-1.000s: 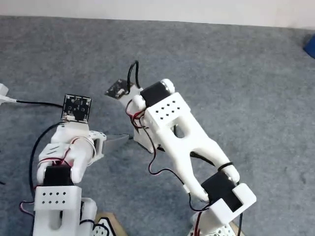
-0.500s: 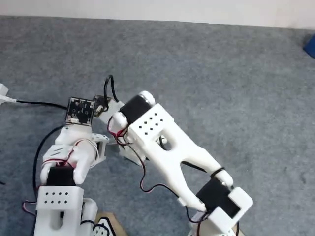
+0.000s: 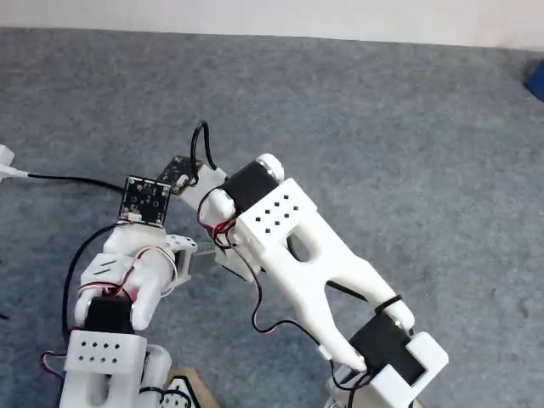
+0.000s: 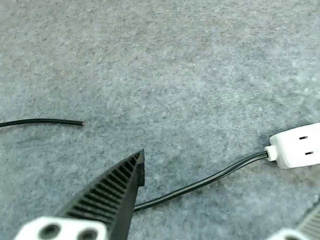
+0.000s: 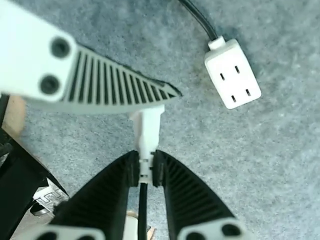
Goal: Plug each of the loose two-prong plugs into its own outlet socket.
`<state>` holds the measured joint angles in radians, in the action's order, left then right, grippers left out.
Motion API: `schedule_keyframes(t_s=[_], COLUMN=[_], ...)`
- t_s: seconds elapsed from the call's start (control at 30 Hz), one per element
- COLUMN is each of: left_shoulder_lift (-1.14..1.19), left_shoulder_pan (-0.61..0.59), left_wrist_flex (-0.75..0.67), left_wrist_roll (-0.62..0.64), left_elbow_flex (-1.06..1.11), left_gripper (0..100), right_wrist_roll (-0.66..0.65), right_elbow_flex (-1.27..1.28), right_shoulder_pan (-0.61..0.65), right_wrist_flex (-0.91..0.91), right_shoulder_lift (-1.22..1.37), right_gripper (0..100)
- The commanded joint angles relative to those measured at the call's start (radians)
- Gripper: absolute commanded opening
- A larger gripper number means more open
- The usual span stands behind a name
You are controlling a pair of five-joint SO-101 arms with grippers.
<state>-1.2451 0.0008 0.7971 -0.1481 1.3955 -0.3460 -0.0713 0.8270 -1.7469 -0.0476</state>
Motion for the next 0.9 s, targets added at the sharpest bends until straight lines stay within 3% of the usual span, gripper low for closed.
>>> schedule_keyframes(t_s=[0.0,0.37,0.7,0.87], left_shoulder_lift=[0.010,0.001,0.001,0.001], left_shoulder_pan=[0.061,0.042,-0.139,-0.137], left_wrist_flex=[0.026,0.038,-0.014,-0.014], left_wrist_roll=[-0.008,-0.008,0.000,0.000], left_elbow_flex=[0.019,0.013,0.013,0.016], left_gripper=[51,51,51,51], right_wrist_roll=[0.014,0.006,-0.040,0.206], right_elbow_flex=[-0.022,-0.013,-0.024,-0.137], right_shoulder_pan=[-0.042,-0.104,-0.237,-0.237], right_wrist_flex=[0.004,0.024,0.022,0.022], right_shoulder_lift=[-0.079,-0.077,0.019,0.200], right_gripper=[0.9,0.8,0.7,0.7])
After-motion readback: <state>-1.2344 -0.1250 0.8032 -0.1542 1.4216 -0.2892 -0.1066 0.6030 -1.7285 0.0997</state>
